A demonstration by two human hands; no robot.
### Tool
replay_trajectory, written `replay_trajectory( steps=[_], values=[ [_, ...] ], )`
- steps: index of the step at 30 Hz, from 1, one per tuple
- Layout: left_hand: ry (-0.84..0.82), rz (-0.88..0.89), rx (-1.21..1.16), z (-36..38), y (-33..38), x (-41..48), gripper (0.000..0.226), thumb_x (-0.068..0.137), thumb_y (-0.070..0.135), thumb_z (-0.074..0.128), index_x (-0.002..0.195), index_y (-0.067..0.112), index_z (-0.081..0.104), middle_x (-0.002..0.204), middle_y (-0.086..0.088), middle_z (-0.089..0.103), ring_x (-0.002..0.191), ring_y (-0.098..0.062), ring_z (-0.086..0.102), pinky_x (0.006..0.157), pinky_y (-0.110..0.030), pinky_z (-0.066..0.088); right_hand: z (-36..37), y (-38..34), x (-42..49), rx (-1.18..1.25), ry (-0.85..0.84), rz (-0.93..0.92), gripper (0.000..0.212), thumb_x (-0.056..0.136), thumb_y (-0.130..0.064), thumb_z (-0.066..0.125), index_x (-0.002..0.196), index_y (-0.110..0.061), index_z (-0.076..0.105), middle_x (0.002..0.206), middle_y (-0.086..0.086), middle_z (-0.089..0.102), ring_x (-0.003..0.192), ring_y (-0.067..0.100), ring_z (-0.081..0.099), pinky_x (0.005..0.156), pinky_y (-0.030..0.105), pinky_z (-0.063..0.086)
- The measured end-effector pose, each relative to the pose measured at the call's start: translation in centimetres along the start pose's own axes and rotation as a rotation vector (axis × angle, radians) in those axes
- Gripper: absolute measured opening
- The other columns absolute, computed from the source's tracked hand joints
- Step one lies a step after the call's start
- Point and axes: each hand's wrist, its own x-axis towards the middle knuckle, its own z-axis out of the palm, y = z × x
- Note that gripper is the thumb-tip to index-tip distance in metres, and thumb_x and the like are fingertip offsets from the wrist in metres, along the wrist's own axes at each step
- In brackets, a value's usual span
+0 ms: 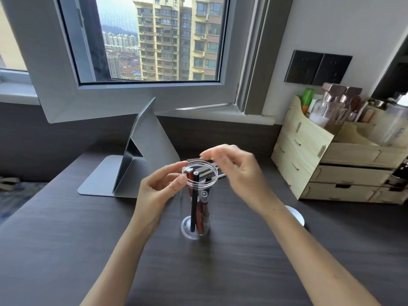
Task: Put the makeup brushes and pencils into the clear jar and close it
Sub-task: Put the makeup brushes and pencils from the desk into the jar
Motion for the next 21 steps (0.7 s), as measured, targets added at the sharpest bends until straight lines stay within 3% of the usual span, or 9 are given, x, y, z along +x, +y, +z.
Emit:
replay_trajectory(
  steps=[2, 4, 6, 9, 12, 15, 21],
  values=[
    [-0.003, 0.002, -0.001, 0.0, 0.0, 0.0, 0.029, 0.068, 0.027, 0.072, 0.096, 0.020, 0.073, 0.083, 0.006, 0.078, 0.080, -0.007, 0.071, 0.072, -0.015, 0.052, -0.8, 2.9, 1.4, 0.104, 0.219, 0.155, 0.028, 0.097, -0.019, 0.048, 0.087, -0.009, 0.073, 0.079, -0.004, 0.070, 0.075, -0.005, 0.062, 0.075, 0.015, 0.048],
    [-0.009, -0.005, 0.002, -0.1, 0.1, 0.0, 0.036, 0.063, 0.034, 0.079, 0.097, 0.022, 0.074, 0.085, 0.007, 0.078, 0.082, -0.008, 0.071, 0.073, -0.015, 0.053, -1.6, 7.4, 3.1, -0.103, 0.339, 0.286, 0.028, 0.094, -0.018, 0.050, 0.087, -0.008, 0.074, 0.083, 0.005, 0.074, 0.082, 0.009, 0.068, 0.081, 0.030, 0.052],
    [-0.006, -0.013, -0.002, -0.2, 0.1, 0.0, 0.037, 0.061, 0.035, 0.080, 0.096, 0.024, 0.074, 0.085, 0.007, 0.078, 0.082, -0.008, 0.071, 0.073, -0.017, 0.053, -2.1, 11.3, 4.2, -0.404, 0.257, 0.395, 0.027, 0.093, -0.017, 0.049, 0.098, -0.008, 0.073, 0.101, 0.010, 0.075, 0.100, 0.025, 0.066, 0.086, 0.033, 0.048],
    [-0.010, -0.015, -0.005, -0.2, 0.1, 0.1, 0.048, 0.056, 0.050, 0.080, 0.096, 0.025, 0.074, 0.088, 0.007, 0.078, 0.084, -0.009, 0.071, 0.074, -0.018, 0.054, -2.1, 15.2, 5.4, -0.662, 0.033, 0.415, 0.029, 0.094, -0.015, 0.046, 0.114, -0.011, 0.068, 0.119, 0.009, 0.069, 0.115, 0.028, 0.059, 0.094, 0.032, 0.044],
    [-0.014, -0.016, -0.022, -0.2, 0.1, 0.2, 0.047, 0.055, 0.050, 0.080, 0.095, 0.025, 0.074, 0.087, 0.007, 0.078, 0.083, -0.009, 0.071, 0.073, -0.017, 0.054, -1.7, 16.8, 7.2, -0.784, -0.062, 0.347, 0.031, 0.096, -0.014, 0.043, 0.118, -0.013, 0.065, 0.123, 0.010, 0.066, 0.117, 0.030, 0.054, 0.096, 0.037, 0.044],
    [-0.011, -0.023, -0.038, -0.3, 0.0, 0.3, 0.047, 0.055, 0.049, 0.081, 0.094, 0.024, 0.075, 0.086, 0.006, 0.078, 0.082, -0.010, 0.071, 0.073, -0.017, 0.054, -1.9, 17.5, 9.4, -0.850, -0.092, 0.416, 0.031, 0.096, -0.013, 0.042, 0.120, -0.012, 0.061, 0.124, 0.014, 0.062, 0.116, 0.032, 0.053, 0.094, 0.038, 0.046],
    [-0.019, -0.023, -0.035, -0.5, -0.2, 0.5, 0.045, 0.057, 0.047, 0.081, 0.095, 0.023, 0.074, 0.089, 0.006, 0.078, 0.084, -0.010, 0.071, 0.072, -0.018, 0.054, -2.0, 18.7, 12.5, -1.164, -0.391, 0.514, 0.046, 0.088, -0.008, 0.056, 0.133, -0.012, 0.050, 0.134, 0.015, 0.054, 0.126, 0.031, 0.047, 0.102, 0.039, 0.043]
  ],
)
